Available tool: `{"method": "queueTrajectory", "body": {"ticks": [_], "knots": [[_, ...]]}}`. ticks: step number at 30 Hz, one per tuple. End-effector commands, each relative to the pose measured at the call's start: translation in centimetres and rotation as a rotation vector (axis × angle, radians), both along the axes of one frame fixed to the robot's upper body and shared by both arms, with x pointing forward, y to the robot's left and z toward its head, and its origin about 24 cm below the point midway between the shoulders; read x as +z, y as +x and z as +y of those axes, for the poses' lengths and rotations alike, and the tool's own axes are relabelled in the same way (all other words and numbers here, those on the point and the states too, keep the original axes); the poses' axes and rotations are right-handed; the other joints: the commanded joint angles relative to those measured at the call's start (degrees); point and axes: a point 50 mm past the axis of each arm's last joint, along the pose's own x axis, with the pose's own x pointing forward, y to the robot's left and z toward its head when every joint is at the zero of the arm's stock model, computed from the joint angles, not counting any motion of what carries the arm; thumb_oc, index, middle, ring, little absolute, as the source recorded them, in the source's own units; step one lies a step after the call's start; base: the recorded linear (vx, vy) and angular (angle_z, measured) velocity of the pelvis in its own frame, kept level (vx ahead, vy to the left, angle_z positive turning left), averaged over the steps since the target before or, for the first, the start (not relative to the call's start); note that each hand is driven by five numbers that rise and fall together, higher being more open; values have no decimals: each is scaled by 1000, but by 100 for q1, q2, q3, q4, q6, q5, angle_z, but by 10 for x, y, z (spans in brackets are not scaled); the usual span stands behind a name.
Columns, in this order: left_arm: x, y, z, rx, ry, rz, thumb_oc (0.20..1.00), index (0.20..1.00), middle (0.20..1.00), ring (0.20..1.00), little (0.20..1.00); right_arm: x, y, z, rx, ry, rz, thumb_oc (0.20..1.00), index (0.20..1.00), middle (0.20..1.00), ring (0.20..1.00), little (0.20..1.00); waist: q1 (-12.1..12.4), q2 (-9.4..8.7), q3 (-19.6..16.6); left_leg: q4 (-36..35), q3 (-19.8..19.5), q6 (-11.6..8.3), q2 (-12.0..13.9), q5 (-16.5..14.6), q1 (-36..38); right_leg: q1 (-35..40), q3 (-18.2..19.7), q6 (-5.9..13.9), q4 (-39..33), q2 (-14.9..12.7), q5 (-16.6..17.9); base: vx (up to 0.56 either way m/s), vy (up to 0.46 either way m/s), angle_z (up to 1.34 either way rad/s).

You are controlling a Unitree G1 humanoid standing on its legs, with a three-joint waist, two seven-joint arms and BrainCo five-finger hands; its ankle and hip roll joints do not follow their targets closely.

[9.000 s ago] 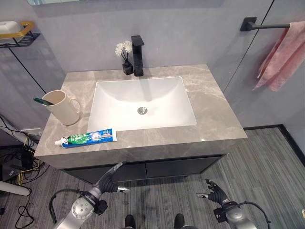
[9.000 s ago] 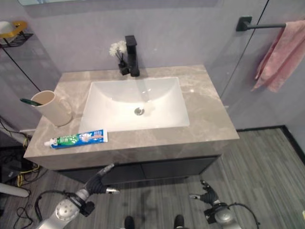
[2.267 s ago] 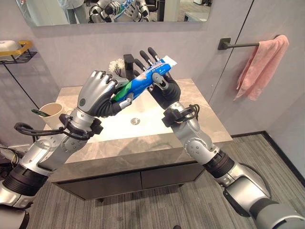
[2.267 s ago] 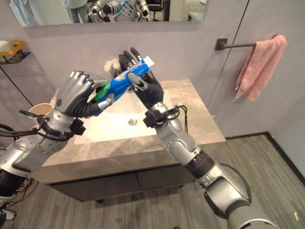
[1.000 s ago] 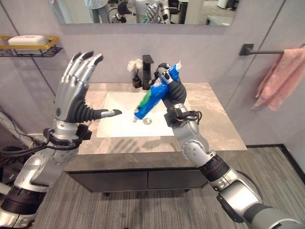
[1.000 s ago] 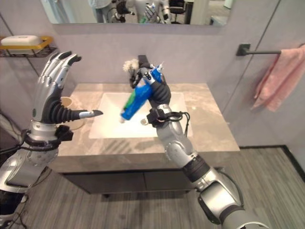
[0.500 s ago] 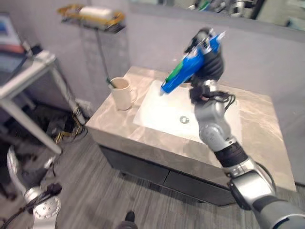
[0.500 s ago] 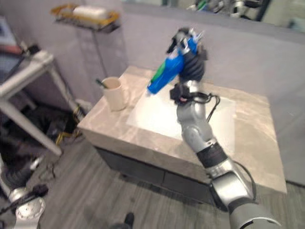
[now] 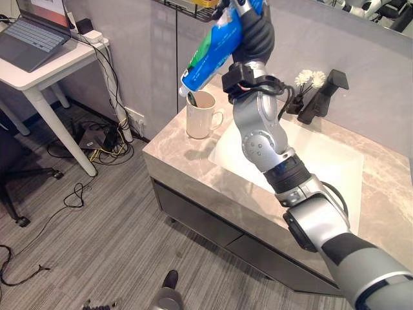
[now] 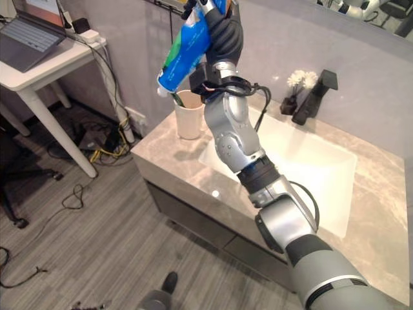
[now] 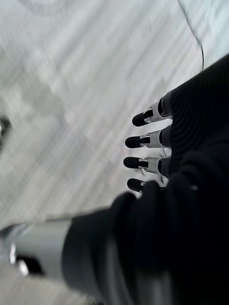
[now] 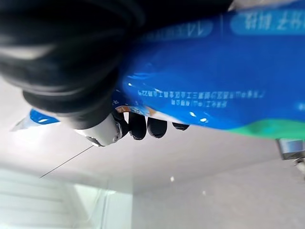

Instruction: Put brush and paste in cup on sink, flatten towel.

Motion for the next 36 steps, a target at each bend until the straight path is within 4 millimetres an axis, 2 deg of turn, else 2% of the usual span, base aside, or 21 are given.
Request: {"method": "queueTrajectory", "body": {"ticks": [1,8,14,20,23,36], "knots": [[4,0,13,-53,14,39,1000,1000,1000,1000,1000,45,-12,3,-5,-14,-179,200,200,200,200,200,33,-23,-170,-91,31,113,66,-94,-86,221,141,350,105,-454,569,41,38,2],[4,3,12,-118,13,60,1000,1000,1000,1000,1000,47,-9,2,-31,-38,-178,200,200,200,200,200,106,-94,-141,-91,4,132,12,-106,-169,176,126,384,72,-488,687,5,4,0],[8,25,13,-174,33,-5,1000,1000,1000,1000,1000,56,-12,-1,-75,-68,-218,200,200,200,200,200,174,-178,-94,-91,-75,143,-58,-109,-267,137,80,419,50,-507,774,9,4,2],[11,35,14,-209,47,-30,1000,1000,1000,1000,1000,66,-12,1,-114,-99,-239,200,200,200,200,200,243,-225,-41,-91,-114,151,-93,-105,-330,115,54,440,29,-513,843,7,2,2],[13,39,15,-218,57,-41,1000,1000,1000,1000,1000,75,-13,-1,-164,-139,-272,200,200,200,200,200,302,-273,-11,-91,-164,148,-124,-92,-406,84,12,468,15,-507,909,0,0,0],[16,50,15,-262,80,-63,1000,1000,1000,1000,1000,80,-5,-21,-328,-222,-287,200,200,200,200,200,430,-287,91,-91,-317,140,-199,-41,-607,21,-99,507,-10,-505,981,10,-3,6]]}}
